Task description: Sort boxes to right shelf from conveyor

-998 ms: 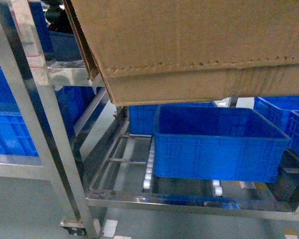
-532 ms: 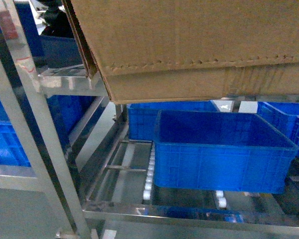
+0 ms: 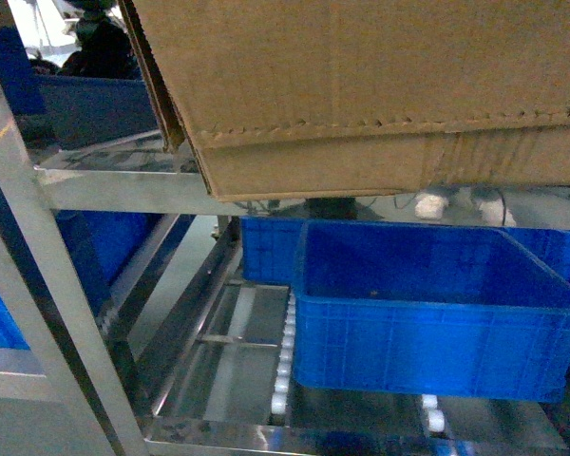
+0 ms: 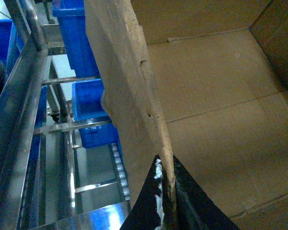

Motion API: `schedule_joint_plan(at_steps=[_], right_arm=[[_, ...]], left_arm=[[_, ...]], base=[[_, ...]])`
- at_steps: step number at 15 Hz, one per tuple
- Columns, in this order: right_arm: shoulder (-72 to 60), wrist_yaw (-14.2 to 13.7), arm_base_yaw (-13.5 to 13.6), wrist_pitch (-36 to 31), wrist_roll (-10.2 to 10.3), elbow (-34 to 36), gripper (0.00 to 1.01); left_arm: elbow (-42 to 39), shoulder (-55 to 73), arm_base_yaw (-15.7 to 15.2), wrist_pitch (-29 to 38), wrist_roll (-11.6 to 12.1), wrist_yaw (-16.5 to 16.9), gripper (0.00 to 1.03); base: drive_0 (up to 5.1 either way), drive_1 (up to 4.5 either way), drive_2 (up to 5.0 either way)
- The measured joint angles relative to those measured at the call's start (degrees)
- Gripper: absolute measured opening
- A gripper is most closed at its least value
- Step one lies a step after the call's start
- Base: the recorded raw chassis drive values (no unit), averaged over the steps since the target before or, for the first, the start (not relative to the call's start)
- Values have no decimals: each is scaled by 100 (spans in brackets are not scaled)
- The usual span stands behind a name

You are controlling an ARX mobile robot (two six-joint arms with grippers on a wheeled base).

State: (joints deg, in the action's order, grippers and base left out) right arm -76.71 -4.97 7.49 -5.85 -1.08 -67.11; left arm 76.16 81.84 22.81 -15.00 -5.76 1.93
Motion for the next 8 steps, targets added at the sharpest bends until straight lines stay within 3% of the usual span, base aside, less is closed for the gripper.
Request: schedule_joint_plan(at_steps=[4,8], right_arm=[[-85,214,-127,308,4,-81,2],[-796,649,-437,802,109,-935,2]], left_arm=[[271,212,15,-168,-31,22,2],[1237,920,63,-728,-96,216,2]], base=[[0,0,0],[0,0,0]])
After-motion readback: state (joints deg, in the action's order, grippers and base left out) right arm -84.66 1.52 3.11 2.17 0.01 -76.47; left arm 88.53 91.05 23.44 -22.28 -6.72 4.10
